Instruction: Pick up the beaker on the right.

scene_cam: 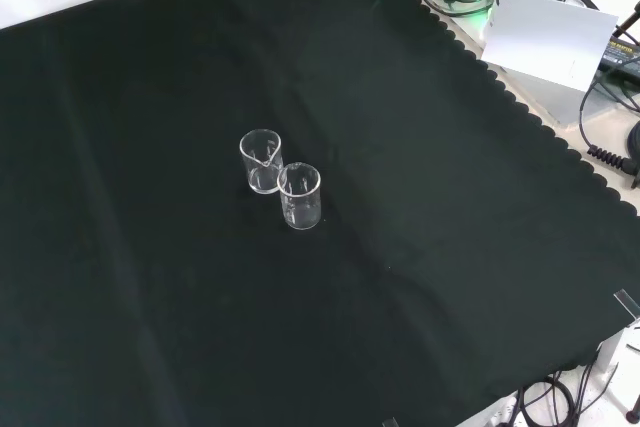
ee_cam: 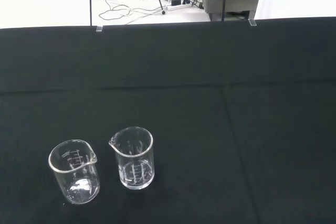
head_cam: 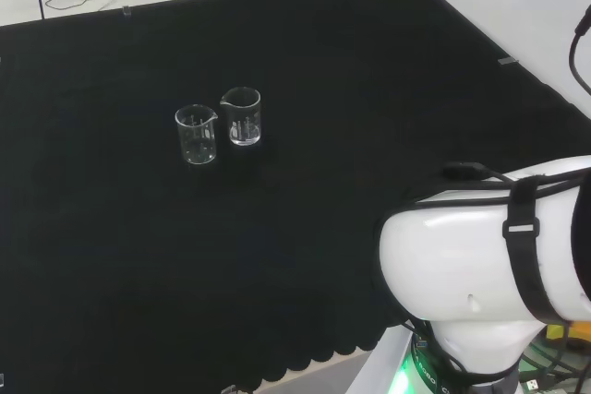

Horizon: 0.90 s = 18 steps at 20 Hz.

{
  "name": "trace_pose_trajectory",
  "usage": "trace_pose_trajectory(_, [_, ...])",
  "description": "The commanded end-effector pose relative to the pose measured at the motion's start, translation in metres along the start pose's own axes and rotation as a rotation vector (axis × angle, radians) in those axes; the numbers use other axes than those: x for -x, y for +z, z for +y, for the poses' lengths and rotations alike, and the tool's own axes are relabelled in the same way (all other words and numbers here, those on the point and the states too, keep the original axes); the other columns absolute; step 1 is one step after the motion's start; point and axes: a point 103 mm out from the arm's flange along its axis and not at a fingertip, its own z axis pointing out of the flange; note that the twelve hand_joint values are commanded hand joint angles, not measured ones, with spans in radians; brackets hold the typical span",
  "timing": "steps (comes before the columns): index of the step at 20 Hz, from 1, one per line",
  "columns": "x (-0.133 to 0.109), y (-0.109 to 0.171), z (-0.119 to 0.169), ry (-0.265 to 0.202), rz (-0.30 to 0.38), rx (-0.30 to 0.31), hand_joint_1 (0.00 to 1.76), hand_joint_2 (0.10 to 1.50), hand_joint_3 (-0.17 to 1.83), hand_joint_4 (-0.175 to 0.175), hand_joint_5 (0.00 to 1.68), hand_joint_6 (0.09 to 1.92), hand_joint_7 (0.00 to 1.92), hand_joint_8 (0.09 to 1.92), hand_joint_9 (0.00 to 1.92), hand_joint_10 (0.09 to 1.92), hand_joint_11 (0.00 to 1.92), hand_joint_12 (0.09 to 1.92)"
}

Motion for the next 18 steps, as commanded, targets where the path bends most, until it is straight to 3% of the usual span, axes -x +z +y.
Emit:
trace_pose_trajectory(1, [-0.001,0.000,0.000,-0.001,-0.008,0.009,0.31,1.08,0.49,-0.027,0.33,0.32,0.12,0.58,0.22,0.63,0.03,1.27])
trace_pose_trajectory(3, [0.002,0.000,0.000,0.000,-0.004,0.008,0.19,1.21,0.39,-0.020,0.33,0.24,0.08,0.54,0.17,0.63,0.01,1.24])
trace_pose_trajectory(5, [0.003,0.000,-0.001,0.010,0.001,0.007,0.15,1.25,0.36,-0.019,0.34,0.21,0.07,0.53,0.16,0.63,0.00,1.24])
trace_pose_trajectory(13, [0.012,0.010,0.001,0.017,0.005,-0.009,0.15,1.26,0.34,-0.018,0.34,0.20,0.07,0.53,0.15,0.64,0.00,1.23])
trace_pose_trajectory(18, [0.021,0.027,0.007,0.044,0.001,-0.035,0.17,1.26,0.32,-0.018,0.35,0.18,0.08,0.53,0.16,0.64,0.00,1.23])
